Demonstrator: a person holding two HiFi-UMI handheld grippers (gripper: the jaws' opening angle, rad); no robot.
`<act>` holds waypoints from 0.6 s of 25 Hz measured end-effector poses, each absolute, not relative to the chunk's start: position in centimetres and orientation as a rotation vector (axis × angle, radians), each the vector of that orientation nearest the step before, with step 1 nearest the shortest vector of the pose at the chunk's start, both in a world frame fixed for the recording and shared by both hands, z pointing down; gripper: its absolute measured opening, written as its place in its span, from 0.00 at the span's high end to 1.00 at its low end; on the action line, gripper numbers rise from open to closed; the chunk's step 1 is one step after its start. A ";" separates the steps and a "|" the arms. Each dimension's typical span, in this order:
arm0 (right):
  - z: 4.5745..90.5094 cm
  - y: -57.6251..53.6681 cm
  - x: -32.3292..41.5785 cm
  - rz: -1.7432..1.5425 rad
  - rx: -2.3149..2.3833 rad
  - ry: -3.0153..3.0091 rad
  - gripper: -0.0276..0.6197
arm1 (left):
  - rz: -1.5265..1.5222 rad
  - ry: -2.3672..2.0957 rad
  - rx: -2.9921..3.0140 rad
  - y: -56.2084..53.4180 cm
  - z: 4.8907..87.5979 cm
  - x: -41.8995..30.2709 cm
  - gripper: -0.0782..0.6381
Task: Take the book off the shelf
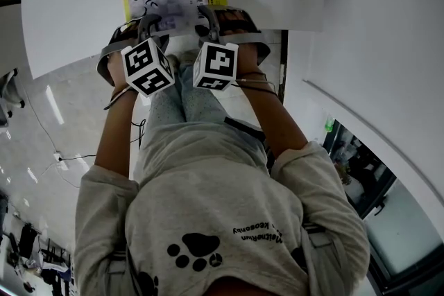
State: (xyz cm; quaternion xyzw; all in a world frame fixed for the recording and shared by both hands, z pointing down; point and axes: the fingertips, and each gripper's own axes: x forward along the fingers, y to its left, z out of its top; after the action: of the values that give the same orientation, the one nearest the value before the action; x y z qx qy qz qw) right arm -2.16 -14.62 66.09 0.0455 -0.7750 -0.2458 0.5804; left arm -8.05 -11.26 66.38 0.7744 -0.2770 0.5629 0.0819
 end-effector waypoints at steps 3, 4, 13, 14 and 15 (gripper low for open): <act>65.1 -14.4 -2.8 -0.512 0.129 -1.866 0.59 | 1.622 -0.828 2.311 -11.1 65.8 -7.9 0.60; 64.8 -14.3 -3.0 -0.480 0.138 -1.889 0.59 | 1.590 -0.837 2.313 -11.1 65.6 -7.9 0.61; 63.9 -14.8 -4.0 -0.274 0.251 -2.023 0.66 | 1.289 -0.961 2.298 -11.8 64.8 -7.9 0.76; 63.7 -14.8 -4.0 -0.255 0.266 -2.035 0.68 | 1.254 -0.983 2.295 -11.9 64.5 -7.9 0.78; 63.6 -14.9 -4.0 -0.234 0.281 -2.047 0.69 | 1.221 -1.005 2.293 -12.1 64.3 -7.9 0.79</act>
State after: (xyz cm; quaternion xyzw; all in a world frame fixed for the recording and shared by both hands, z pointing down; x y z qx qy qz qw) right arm -4.00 -14.91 63.56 0.1165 -0.8489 -0.0971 0.5063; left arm -7.86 -12.10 64.26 0.8101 -0.3552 0.4316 0.1771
